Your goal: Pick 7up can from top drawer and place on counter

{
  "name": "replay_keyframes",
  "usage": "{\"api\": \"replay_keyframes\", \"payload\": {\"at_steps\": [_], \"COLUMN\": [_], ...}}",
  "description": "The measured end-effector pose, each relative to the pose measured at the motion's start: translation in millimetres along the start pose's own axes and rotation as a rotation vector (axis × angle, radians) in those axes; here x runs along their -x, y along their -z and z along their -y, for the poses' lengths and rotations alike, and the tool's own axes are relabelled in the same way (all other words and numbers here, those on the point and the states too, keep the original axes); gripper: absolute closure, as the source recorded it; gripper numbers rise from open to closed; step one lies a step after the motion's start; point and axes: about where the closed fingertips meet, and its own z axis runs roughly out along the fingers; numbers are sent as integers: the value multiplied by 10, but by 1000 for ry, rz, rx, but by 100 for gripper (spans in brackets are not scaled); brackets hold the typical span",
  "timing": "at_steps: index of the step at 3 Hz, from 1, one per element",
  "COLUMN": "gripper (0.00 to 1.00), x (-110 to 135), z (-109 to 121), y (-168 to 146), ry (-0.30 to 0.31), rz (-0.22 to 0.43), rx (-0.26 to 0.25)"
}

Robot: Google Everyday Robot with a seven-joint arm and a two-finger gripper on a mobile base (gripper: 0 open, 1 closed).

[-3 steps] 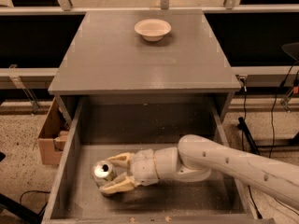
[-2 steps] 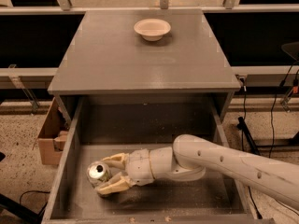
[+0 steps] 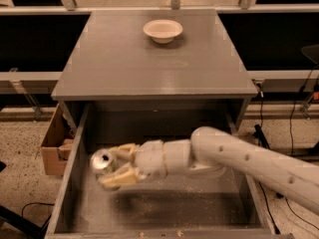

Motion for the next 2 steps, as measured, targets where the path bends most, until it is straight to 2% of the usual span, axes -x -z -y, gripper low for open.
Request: {"api": "replay_keyframes", "payload": {"at_steps": [1, 2], "gripper": [100, 100], "x": [637, 1247], "z": [244, 705], "y": [364, 698], "ry": [-3, -19], "rz": [18, 27], "rx": [-75, -175]}}
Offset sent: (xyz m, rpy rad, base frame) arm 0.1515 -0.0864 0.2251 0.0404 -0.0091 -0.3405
